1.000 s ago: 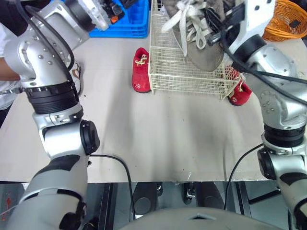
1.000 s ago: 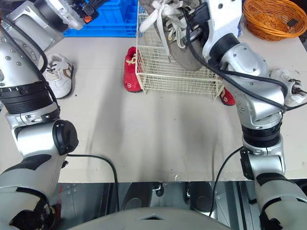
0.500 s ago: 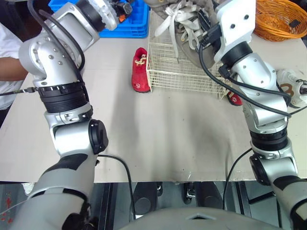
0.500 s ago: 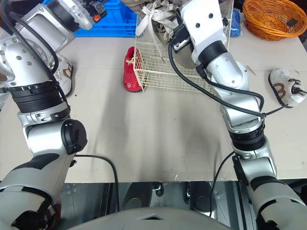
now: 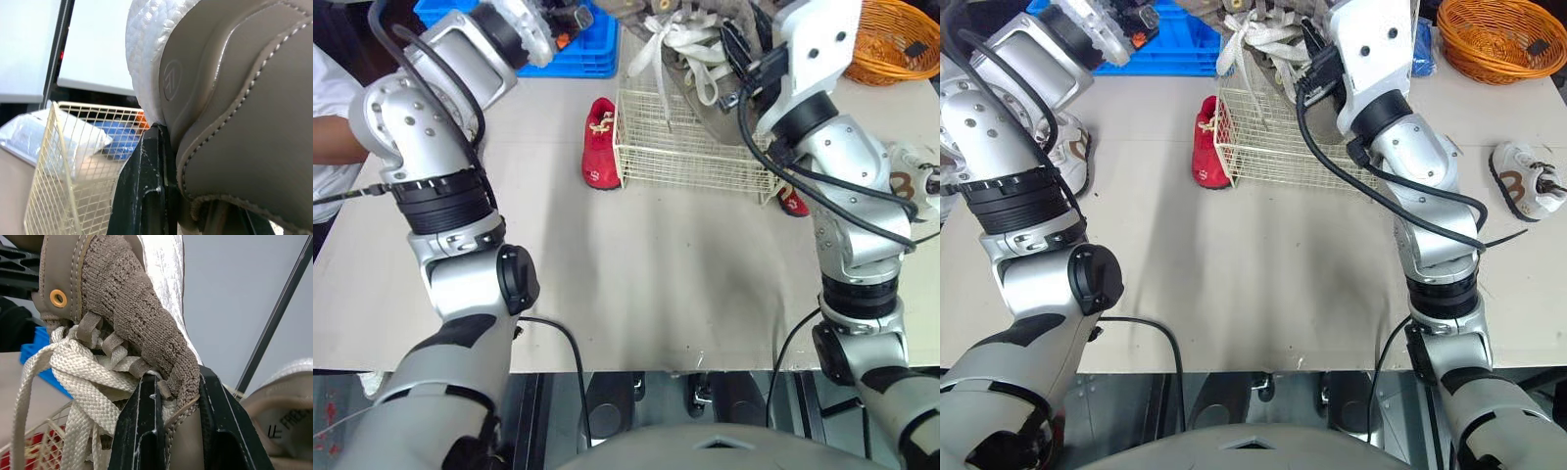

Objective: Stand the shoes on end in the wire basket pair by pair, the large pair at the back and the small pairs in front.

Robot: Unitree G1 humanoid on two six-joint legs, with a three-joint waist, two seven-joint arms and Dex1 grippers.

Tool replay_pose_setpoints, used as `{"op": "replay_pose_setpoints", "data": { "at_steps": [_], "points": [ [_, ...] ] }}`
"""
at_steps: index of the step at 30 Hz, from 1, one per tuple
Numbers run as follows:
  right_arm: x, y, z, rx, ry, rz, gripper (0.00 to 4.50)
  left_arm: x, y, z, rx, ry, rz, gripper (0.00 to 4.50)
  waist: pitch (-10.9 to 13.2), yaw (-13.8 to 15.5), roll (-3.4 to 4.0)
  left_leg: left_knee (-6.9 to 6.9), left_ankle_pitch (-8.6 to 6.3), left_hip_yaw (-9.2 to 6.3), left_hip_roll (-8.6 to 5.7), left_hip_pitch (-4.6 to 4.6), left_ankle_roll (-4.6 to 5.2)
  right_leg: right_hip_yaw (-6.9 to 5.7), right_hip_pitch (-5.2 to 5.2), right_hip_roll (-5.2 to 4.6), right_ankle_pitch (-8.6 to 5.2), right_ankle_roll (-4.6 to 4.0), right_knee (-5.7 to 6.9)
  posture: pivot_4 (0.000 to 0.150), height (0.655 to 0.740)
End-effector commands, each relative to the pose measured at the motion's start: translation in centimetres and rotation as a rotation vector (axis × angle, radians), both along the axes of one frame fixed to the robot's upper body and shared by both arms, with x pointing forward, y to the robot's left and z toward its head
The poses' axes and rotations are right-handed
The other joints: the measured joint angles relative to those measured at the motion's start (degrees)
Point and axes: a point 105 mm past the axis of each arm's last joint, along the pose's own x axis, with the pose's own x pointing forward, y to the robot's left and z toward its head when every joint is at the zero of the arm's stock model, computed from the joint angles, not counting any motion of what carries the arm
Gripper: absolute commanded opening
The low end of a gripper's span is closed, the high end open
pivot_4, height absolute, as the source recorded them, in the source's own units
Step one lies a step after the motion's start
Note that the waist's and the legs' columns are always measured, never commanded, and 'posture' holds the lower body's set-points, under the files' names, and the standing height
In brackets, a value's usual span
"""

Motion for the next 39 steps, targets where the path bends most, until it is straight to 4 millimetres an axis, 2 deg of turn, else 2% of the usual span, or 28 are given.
{"op": "replay_pose_setpoints", "data": {
  "at_steps": [1,4,6,7,10,15,17,26,32,39],
  "points": [
    [-1.1,-0.6,0.5,0.048,0.051,0.088,2.11,-2.7,-0.6,2.5,-0.028,-0.111,-0.081,0.15,0.0,0.0,0.0,0.0,0.0,-0.01,0.0,0.0,0.0,-0.01,0.0,0.0,0.0,0.0,0.0,0.15,0.686],
    [-1.7,-1.3,0.7,0.092,0.095,0.146,3.27,-3.0,0.1,3.5,-0.064,-0.14,-0.068,0.15,0.0,0.01,0.0,0.0,0.0,-0.02,0.0,0.0,0.0,-0.01,0.01,0.0,0.0,0.0,0.0,0.15,0.686],
    [-2.1,-1.9,1.2,0.118,0.092,0.172,4.25,-3.0,0.7,4.4,-0.082,-0.173,-0.041,0.15,0.0,0.02,0.0,0.0,0.0,-0.02,0.0,0.01,0.0,-0.01,0.02,0.0,0.0,0.0,0.0,0.15,0.686],
    [-2.3,-2.2,1.4,0.129,0.089,0.179,4.44,-3.0,0.9,4.9,-0.085,-0.188,-0.03,0.15,0.0,0.02,0.0,0.01,0.0,-0.03,0.0,0.0,0.0,-0.02,0.03,0.0,0.0,0.0,0.0,0.15,0.686],
    [-2.7,-3.0,1.8,0.153,0.07,0.202,4.44,-3.1,1.4,6.6,-0.094,-0.248,0.003,0.15,0.0,0.03,0.0,0.01,0.0,-0.02,-0.01,0.0,0.0,-0.03,0.03,0.0,0.0,0.0,-0.01,0.15,0.686],
    [-3.5,-4.1,1.9,0.197,0.03,0.22,4.44,-2.9,2.8,10.8,-0.137,-0.397,0.099,0.15,0.0,0.1,0.0,-0.01,0.0,-0.01,-0.02,0.01,0.0,-0.04,0.03,0.0,0.0,0.0,-0.02,0.15,0.686],
    [-3.9,-4.4,1.4,0.224,0.02,0.216,4.44,-2.4,2.8,11.9,-0.09,-0.467,0.172,0.15,0.0,0.11,-0.01,-0.01,0.0,0.0,-0.02,0.01,0.0,-0.04,0.03,0.0,0.0,0.0,-0.02,0.15,0.686],
    [-4.7,-5.4,-0.6,0.271,0.012,0.151,4.44,-0.5,1.0,13.9,0.083,-0.657,0.369,0.15,0.01,0.32,-0.03,0.02,0.0,0.02,-0.03,0.0,0.0,-0.03,0.02,0.01,0.0,0.0,-0.02,0.15,0.686],
    [-5.1,-5.7,-1.8,0.24,-0.012,0.121,4.44,0.8,-0.8,13.7,0.132,-0.68,0.412,0.15,0.01,0.21,-0.03,-0.17,0.0,0.03,-0.02,-0.02,0.0,-0.04,-0.01,0.02,0.0,0.0,-0.21,0.15,0.686],
    [-5.1,-5.8,-2.7,0.215,-0.029,0.103,4.44,3.8,-1.9,11.3,0.196,-0.527,0.47,0.15,0.01,0.08,-0.03,-0.18,0.0,0.04,-0.02,-0.02,0.01,-0.04,0.01,0.02,0.0,0.01,-0.26,0.15,0.686]
  ]
}}
